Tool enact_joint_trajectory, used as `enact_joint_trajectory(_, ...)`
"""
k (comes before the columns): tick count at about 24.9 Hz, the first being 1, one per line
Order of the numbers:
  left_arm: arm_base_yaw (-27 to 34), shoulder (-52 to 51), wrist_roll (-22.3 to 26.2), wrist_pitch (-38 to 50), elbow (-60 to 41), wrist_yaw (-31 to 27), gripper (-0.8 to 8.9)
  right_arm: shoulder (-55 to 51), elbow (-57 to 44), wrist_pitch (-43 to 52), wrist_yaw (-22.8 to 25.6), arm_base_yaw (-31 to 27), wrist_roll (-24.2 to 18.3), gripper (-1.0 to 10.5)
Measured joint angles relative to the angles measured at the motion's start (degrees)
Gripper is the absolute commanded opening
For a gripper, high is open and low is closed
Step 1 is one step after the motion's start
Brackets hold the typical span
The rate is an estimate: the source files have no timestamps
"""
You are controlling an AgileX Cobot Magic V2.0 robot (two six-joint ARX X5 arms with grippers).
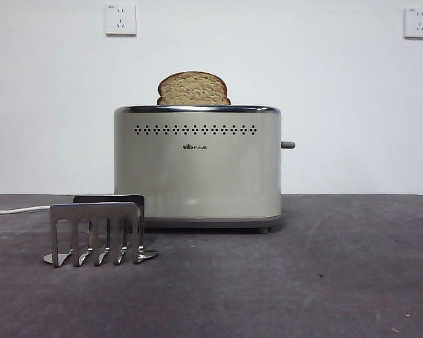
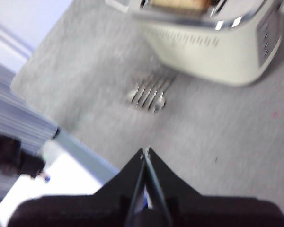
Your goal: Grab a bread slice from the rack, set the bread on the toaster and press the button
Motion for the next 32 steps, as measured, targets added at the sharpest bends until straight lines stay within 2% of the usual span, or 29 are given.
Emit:
enact_joint_trajectory(1, 0.0, 0.0, 0.0, 0.0, 0.0, 0.0, 3.07, -0.7, 0.0, -1.8, 0.0, 0.1, -0.6, -0.1)
enact_joint_trajectory(2, 0.0, 0.0, 0.0, 0.0, 0.0, 0.0, 2.32, -1.1, 0.0, -2.8, 0.0, 0.2, -1.0, -0.1)
enact_joint_trajectory(4, 0.0, 0.0, 0.0, 0.0, 0.0, 0.0, -0.3, -1.7, 0.0, -4.0, 0.0, 0.2, -1.6, -0.1)
enact_joint_trajectory(5, 0.0, 0.0, 0.0, 0.0, 0.0, 0.0, -0.02, -1.8, 0.0, -4.2, 0.0, 0.2, -1.8, -0.1)
enact_joint_trajectory(32, 0.0, 0.0, -0.4, 0.0, 0.0, 0.0, -0.04, -1.8, 0.0, -4.4, 0.2, 0.2, -2.4, 0.0)
